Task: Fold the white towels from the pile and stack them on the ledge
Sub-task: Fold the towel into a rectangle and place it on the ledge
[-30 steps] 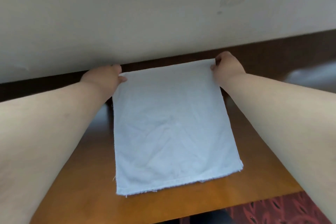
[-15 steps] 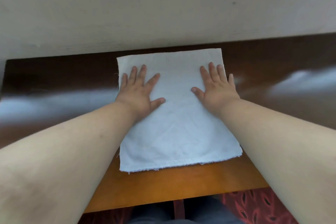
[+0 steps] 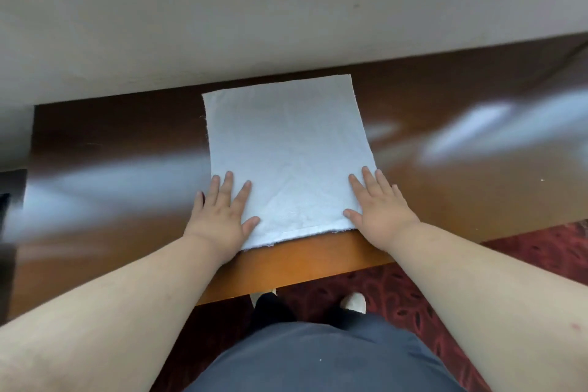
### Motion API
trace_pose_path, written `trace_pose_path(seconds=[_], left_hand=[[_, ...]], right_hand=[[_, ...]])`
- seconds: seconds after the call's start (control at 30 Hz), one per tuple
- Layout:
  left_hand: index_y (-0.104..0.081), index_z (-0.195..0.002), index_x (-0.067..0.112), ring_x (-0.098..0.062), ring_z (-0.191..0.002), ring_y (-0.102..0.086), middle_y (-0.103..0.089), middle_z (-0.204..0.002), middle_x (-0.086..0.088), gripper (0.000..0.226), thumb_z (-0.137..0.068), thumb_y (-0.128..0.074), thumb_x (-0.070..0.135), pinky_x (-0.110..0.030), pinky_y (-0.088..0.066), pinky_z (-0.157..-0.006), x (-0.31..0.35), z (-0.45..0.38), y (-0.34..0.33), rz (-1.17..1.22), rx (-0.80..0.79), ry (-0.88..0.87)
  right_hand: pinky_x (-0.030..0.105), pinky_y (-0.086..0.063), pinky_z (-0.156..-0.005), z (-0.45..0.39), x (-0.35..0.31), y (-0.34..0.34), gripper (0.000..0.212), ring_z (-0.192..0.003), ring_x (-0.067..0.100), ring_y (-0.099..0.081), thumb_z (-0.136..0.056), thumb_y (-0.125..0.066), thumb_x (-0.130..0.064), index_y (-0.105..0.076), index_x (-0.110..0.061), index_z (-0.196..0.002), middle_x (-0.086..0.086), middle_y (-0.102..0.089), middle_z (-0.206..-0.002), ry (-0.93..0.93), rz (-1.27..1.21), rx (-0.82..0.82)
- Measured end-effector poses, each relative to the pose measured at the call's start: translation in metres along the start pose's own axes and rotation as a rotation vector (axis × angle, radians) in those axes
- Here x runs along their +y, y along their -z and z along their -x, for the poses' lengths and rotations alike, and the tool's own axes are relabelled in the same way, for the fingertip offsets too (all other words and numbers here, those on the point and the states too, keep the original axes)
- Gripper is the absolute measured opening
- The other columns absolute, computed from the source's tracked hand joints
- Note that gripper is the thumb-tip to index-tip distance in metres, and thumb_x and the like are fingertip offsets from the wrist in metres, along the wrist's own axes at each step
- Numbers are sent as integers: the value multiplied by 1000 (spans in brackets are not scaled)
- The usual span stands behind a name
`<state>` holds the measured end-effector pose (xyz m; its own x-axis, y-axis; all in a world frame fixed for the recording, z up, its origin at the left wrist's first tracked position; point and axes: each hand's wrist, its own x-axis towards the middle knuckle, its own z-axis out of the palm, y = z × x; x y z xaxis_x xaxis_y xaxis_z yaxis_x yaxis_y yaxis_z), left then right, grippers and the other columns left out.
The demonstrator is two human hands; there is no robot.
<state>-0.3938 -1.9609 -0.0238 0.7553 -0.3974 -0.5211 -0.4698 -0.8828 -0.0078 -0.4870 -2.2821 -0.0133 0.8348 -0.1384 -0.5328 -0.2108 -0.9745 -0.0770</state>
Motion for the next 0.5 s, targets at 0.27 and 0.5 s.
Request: trace_pose_path(seconds=[0.27,0.5], left_hand=[[-29,-146,20,-35,-121,-49,-40,-142,-12,67,-91,-65,36,-43,-43,-98,42,53,3,692,102,610],[-40,-139,7,-37,-112,-56,-56,-132,-14,49,-99,-49,34,-33,-41,-82,52,49,6,978,75,787]], right_hand=[[36,-45,-95,29,5,11,63,-117,30,-52,-85,-68,-30,-43,-26,-142,6,-42,-143,-361,-654,125],[31,-39,-77,18,6,9,54,-91,26,-51,-96,-60,-33,-38,-14,-141,9,-59,-127,-499,-897,61]])
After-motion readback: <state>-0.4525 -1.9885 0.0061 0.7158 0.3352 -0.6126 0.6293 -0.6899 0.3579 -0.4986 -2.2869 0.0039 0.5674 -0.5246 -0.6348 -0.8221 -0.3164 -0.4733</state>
